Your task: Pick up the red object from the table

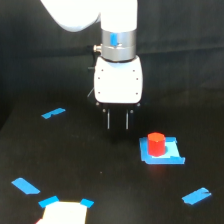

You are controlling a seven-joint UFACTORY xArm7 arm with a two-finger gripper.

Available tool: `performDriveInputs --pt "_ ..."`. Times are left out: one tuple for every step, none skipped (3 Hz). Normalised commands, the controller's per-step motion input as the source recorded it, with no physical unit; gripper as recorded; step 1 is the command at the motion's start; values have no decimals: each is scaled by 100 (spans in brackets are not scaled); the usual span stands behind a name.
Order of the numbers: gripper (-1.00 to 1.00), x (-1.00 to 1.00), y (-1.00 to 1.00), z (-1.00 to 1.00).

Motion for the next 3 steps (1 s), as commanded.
performDriveInputs --pt "100 39 11 65" --pt "23 24 -50 -26" --pt "25 24 -78 19"
